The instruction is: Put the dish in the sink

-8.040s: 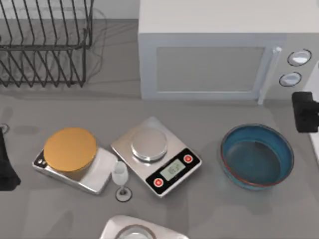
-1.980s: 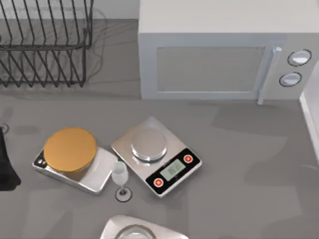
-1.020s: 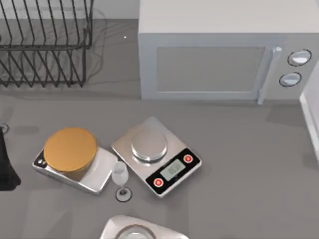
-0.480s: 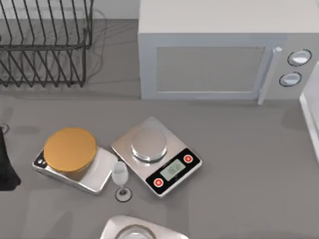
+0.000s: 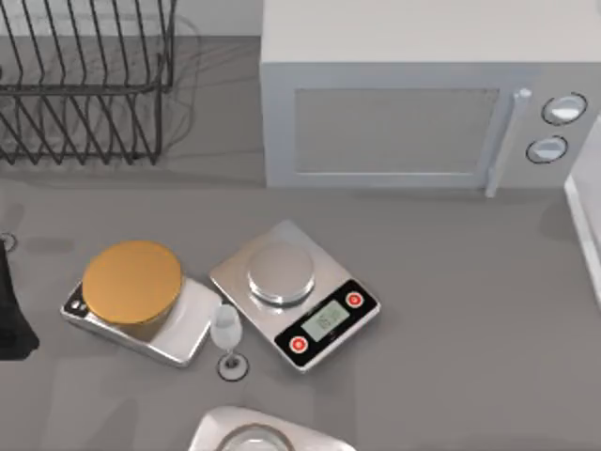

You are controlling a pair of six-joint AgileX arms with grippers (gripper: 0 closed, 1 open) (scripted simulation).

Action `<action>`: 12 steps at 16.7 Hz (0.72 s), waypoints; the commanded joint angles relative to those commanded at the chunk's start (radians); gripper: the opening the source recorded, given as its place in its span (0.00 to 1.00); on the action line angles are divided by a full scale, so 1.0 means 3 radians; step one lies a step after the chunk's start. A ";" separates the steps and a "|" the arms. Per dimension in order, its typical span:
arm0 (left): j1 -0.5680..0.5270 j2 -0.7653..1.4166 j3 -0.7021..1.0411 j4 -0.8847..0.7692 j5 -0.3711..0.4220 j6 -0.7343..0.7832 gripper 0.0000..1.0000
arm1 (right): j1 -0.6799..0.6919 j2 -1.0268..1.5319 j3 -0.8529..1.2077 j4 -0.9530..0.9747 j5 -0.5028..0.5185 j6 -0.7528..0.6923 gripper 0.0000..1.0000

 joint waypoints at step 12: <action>0.0000 0.0000 0.0000 0.0000 0.0000 0.0000 1.00 | 0.0000 0.0000 0.0000 0.0000 0.0000 0.0000 1.00</action>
